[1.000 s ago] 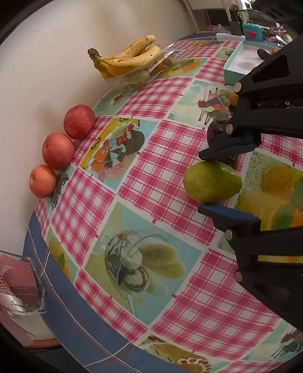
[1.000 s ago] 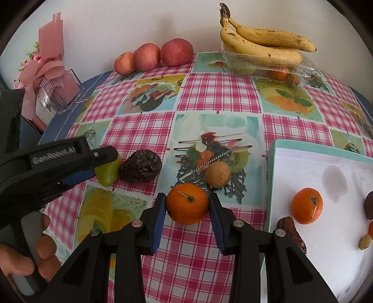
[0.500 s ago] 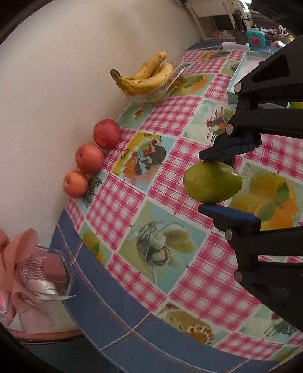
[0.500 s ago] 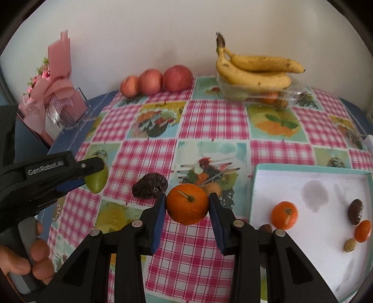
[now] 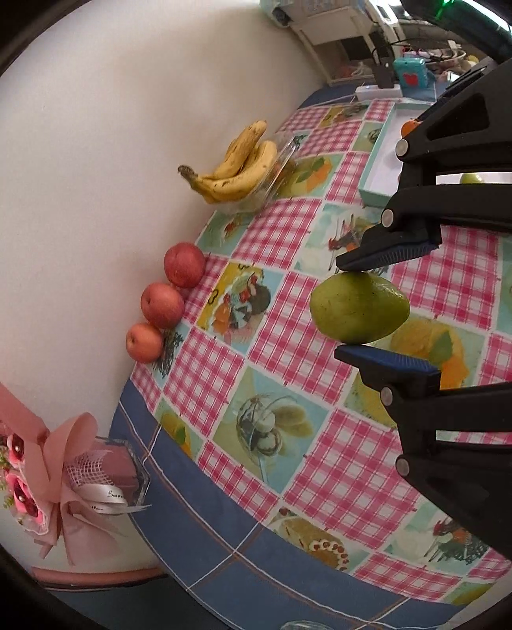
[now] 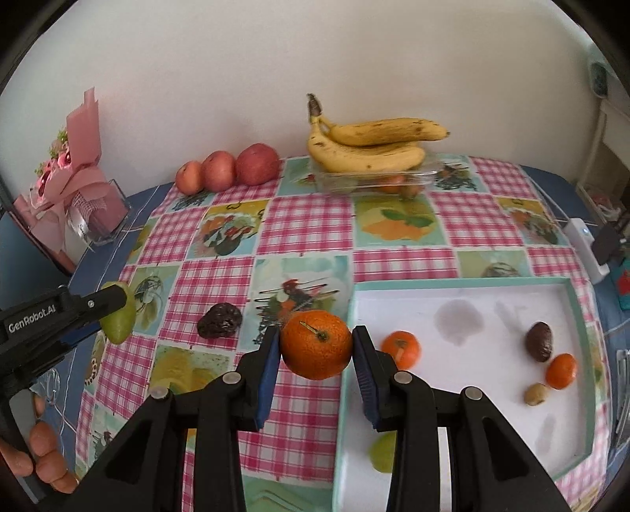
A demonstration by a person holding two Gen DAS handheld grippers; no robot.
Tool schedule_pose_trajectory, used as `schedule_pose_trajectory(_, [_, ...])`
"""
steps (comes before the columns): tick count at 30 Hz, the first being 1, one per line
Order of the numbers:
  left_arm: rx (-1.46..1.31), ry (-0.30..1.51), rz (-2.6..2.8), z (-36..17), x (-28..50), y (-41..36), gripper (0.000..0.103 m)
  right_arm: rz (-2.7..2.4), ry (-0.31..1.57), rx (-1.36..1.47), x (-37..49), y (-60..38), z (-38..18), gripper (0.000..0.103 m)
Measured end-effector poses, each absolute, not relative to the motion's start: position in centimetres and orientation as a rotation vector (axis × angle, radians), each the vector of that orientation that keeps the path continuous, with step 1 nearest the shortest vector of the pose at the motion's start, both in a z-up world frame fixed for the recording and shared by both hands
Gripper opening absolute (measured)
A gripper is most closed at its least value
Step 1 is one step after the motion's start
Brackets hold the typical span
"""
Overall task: Organize fruits
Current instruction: 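Carry the green fruit into the tray with the left tool while the right tool places the tangerine there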
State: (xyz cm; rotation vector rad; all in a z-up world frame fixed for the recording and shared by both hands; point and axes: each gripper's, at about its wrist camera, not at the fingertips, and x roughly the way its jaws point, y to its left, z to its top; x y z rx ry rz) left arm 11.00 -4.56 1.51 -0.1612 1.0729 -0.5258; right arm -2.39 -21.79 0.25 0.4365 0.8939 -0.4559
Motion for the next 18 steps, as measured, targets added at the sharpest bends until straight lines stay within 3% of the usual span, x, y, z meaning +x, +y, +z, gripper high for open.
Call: schedule_pose_trajectory(18, [-0.014, 1.069, -0.729, 2.5, 2.8, -10.2, 0.041, -0.558, 0.878, 0.47, -9.6, -25.5, 0.7, 0.038])
